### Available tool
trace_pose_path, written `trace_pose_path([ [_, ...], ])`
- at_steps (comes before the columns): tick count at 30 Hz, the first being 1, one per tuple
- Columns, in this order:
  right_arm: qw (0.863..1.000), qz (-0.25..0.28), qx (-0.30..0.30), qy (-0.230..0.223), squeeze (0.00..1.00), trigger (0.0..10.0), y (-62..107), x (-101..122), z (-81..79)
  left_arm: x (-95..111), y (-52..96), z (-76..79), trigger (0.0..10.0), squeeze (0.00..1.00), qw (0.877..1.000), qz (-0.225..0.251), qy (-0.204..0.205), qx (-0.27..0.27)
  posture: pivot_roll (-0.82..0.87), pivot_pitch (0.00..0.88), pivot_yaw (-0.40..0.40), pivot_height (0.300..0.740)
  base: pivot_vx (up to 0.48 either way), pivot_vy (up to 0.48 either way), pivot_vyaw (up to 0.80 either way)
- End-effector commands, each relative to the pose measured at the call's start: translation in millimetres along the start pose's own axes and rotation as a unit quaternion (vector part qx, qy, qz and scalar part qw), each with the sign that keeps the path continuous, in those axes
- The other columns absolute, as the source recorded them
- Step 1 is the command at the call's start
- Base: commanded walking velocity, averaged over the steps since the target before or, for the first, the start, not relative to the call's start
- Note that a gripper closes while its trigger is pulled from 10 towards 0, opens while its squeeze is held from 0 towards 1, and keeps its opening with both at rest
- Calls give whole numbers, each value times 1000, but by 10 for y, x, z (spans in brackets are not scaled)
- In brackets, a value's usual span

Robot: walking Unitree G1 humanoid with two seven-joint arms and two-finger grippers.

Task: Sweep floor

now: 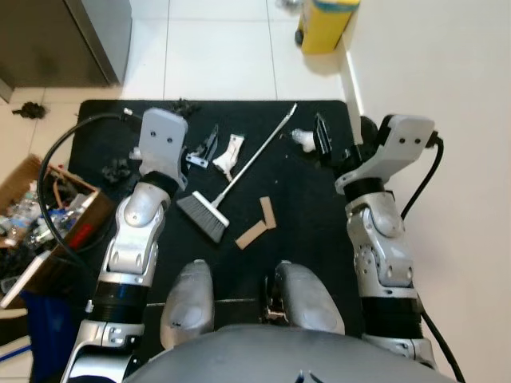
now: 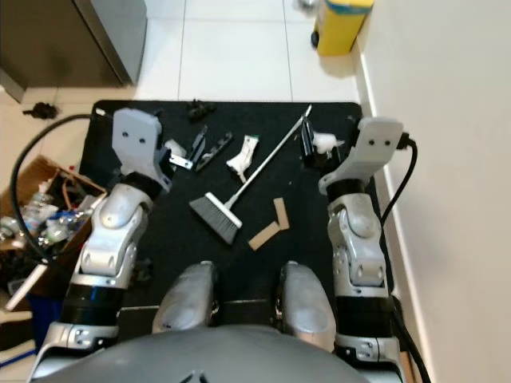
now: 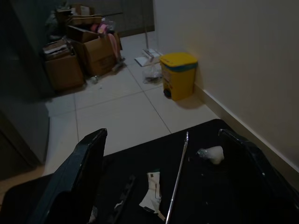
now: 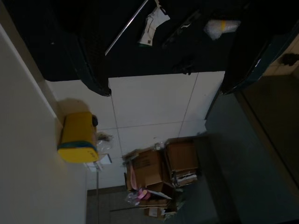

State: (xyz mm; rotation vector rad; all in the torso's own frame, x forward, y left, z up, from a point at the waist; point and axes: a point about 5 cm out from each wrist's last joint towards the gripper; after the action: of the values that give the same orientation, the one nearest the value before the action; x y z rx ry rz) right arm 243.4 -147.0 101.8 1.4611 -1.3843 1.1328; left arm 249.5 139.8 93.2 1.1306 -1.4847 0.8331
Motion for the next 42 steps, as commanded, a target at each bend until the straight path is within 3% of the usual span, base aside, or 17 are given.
trace_pose_path([
  [1,1000,-4,-10,5,0,10000,24,-12,66,-28,7,45,10000,0,1000,-6,4,-8,53,0,-23,740,0,-472,0],
  [6,1000,-4,-9,5,0,10000,22,-12,66,-33,6,45,10000,0,1000,-7,3,-8,52,0,-23,740,0,-402,0],
  [35,1000,-4,-6,6,0,10000,-10,-33,68,-56,-5,27,10000,0,1000,-9,14,2,53,0,-22,740,0,0,0],
  [38,999,-15,-19,22,0,10000,-33,-129,164,-153,3,-54,10000,0,998,-29,51,38,56,0,-23,740,0,0,0],
  [41,999,-18,-32,33,0,10000,-55,-150,257,-200,11,-91,10000,0,997,-37,55,50,56,0,-21,740,0,0,0],
  [42,997,-20,-49,49,0,10000,-91,-163,378,-252,18,-129,10000,0,996,-43,49,63,56,0,-21,740,0,0,0],
])
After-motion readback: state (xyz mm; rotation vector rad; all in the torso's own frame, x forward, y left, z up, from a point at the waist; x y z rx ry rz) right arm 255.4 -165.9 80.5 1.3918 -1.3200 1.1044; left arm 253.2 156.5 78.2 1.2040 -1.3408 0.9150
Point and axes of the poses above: a point about 5 cm out from each wrist's last joint towards the gripper, its own y axis pointing back from the gripper into the wrist, its own x axis along the axis of the wrist's last joint, z = x × y, and after that the axes turned 4 degrees about -y, right-handed
